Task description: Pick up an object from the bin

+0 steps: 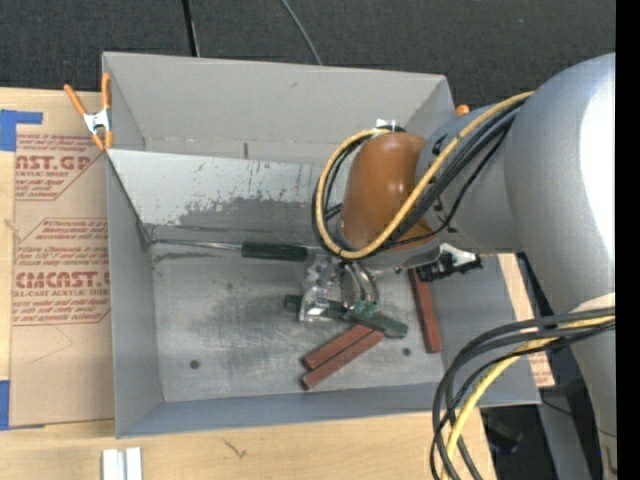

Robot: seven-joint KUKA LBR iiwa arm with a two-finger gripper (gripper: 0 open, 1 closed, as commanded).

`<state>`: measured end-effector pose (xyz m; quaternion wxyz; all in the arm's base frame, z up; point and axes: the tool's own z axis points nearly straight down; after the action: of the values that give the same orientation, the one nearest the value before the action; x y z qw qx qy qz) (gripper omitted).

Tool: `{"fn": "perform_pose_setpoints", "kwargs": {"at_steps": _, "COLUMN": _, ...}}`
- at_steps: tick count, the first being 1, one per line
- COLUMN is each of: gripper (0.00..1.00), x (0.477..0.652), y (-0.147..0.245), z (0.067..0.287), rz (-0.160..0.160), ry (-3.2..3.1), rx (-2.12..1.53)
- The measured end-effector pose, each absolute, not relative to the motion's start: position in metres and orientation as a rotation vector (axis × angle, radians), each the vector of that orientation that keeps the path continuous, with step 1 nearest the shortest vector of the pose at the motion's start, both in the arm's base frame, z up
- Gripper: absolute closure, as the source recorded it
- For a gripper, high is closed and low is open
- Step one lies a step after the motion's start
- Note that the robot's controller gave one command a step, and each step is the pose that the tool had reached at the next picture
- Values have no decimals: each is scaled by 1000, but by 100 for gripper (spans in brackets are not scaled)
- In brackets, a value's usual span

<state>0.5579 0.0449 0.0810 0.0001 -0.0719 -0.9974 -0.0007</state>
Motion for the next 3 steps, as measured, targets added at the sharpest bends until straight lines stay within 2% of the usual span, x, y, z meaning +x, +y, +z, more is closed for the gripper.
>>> {"fn": "perform_pose_setpoints", "kwargs": {"at_steps": 1, "gripper": 100, "x": 558, "y": 45, "z": 81, "rz": -2, "ry": -3133, "rx": -226}}
{"fn": "perform_pose_setpoints", "kwargs": {"at_steps": 2, "gripper": 100, "x": 568, "y": 46, "z": 122, "rz": -2, "ry": -3134, "rx": -201}}
{"fn": "perform_pose_setpoints", "kwargs": {"at_steps": 3, "gripper": 100, "x": 570, "y": 44, "z": 150, "rz": -3, "ry": -3139, "rx": -199}}
